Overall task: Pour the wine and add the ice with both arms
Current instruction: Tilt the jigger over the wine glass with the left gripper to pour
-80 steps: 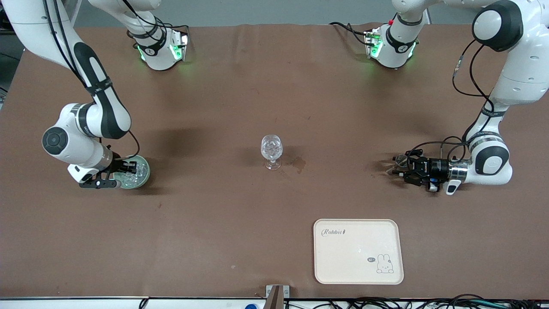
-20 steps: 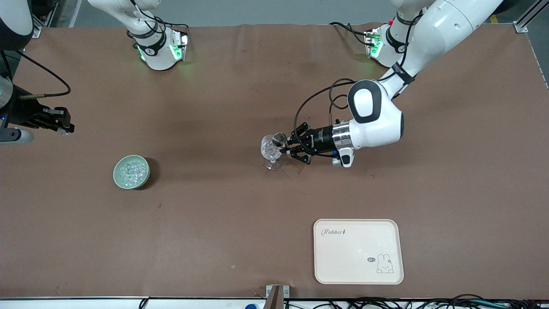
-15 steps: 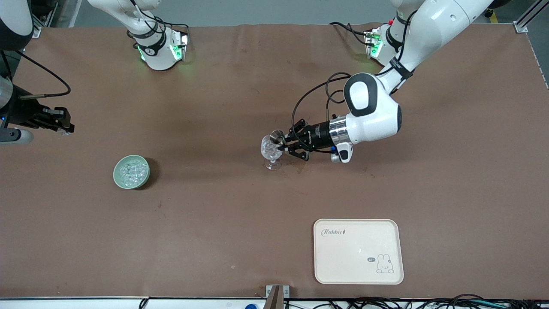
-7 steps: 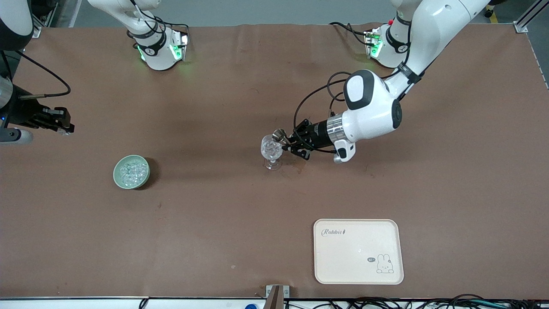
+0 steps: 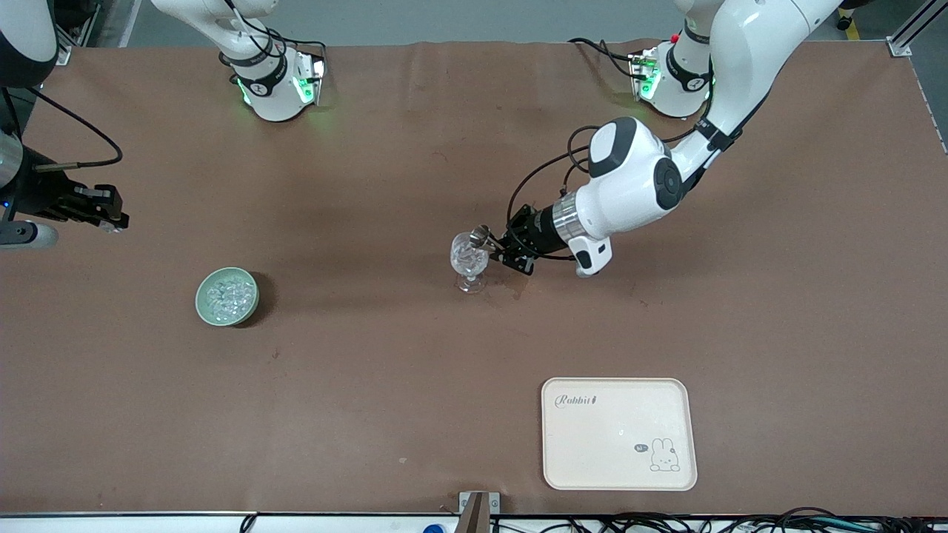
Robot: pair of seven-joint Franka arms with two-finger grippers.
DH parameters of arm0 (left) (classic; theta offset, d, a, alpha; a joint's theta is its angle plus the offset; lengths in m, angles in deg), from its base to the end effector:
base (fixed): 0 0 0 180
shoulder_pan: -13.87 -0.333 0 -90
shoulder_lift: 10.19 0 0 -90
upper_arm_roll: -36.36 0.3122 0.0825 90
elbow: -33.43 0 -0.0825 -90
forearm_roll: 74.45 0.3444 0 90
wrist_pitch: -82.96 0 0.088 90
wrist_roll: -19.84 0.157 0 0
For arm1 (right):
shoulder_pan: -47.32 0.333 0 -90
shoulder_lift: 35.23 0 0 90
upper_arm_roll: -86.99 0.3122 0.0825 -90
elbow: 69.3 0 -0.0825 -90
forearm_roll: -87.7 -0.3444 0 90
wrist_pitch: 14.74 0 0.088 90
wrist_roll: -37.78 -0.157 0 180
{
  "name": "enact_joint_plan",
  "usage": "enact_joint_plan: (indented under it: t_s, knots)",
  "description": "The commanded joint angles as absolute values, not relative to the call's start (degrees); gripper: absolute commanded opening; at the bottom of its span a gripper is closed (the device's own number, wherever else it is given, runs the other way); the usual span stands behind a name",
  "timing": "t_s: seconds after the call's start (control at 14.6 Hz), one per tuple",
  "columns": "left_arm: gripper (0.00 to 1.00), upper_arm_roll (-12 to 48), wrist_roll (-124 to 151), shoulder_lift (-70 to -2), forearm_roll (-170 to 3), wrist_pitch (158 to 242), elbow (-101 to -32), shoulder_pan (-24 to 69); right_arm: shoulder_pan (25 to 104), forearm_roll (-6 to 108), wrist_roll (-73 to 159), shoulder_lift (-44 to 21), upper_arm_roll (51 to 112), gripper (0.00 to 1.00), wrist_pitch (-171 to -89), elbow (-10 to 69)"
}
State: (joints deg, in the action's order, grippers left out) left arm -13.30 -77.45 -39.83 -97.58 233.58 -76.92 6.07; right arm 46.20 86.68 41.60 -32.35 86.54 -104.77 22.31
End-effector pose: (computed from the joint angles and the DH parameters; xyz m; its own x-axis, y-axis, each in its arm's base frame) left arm 0.4996 -0.3954 0.3199 0.1273 0.7614 -0.6357 0.9914 -0.1164 0.0591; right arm 0.5233 -0.0115 0.5326 0.9963 0.0393 -0.0764 0.0377 -0.9990 -0.0225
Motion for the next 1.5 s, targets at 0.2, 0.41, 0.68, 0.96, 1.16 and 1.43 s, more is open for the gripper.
enact_joint_plan:
  t_s: [0.2, 0.41, 0.68, 0.96, 1.16, 1.43]
  knots:
    - [0.00, -12.8, -89.5, -38.4, -86.9, 233.1, -76.0, 7.5, 45.9, 87.4, 40.9, -33.5, 86.9, 0.02, -104.8, 23.6]
    - [0.00, -12.8, -95.3, -38.8, -80.5, 232.5, -75.6, 8.0, 45.9, 87.4, 40.9, -33.5, 86.9, 0.02, -104.8, 23.6]
    - [0.00, -12.8, -103.8, -41.0, -70.4, 226.3, -71.6, 9.3, 45.8, 87.4, 40.9, -33.5, 86.9, 0.02, -104.8, 23.6]
    - [0.00, -12.7, -107.7, -41.8, -65.1, 224.3, -70.6, 9.8, 45.8, 87.4, 40.9, -33.5, 86.9, 0.02, -104.8, 23.6]
    - [0.00, -10.2, -109.8, -41.6, -64.7, 224.0, -70.0, 12.9, 45.7, 87.4, 40.9, -33.5, 86.9, 0.02, -105.0, 23.6]
    - [0.00, -4.5, -111.9, -41.7, -63.4, 214.2, -63.2, 19.6, 45.7, 87.4, 40.9, -33.5, 86.9, 0.02, -105.0, 23.6]
